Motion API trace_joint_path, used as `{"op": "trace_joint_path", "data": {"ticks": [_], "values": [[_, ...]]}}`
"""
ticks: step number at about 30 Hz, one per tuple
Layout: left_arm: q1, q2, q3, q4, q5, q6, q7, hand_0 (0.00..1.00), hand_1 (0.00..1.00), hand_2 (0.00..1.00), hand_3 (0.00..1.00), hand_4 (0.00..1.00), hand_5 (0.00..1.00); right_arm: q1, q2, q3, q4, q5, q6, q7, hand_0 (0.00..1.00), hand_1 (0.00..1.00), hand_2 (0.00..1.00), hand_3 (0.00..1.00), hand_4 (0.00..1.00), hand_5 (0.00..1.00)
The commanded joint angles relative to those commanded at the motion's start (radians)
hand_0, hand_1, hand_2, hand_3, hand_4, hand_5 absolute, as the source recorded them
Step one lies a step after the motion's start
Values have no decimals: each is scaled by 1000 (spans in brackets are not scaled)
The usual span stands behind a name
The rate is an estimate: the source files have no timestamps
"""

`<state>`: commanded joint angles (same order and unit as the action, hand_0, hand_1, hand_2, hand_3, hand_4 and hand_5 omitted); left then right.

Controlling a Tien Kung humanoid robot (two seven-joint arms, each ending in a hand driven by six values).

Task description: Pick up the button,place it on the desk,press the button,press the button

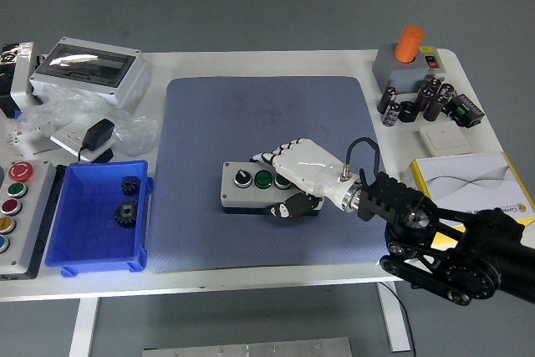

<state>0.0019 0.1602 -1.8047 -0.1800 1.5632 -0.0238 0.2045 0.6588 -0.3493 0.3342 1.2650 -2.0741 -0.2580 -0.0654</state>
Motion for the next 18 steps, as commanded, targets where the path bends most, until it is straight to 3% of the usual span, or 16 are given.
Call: {"op": "trace_joint_path", "data": {"ticks": [18], "values": [[3, 0, 0, 0, -1, -3, -1, 632, 616, 556, 712, 759, 202, 2, -7, -3, 14, 46, -4, 13, 838, 824, 872, 941, 687, 32]]}}
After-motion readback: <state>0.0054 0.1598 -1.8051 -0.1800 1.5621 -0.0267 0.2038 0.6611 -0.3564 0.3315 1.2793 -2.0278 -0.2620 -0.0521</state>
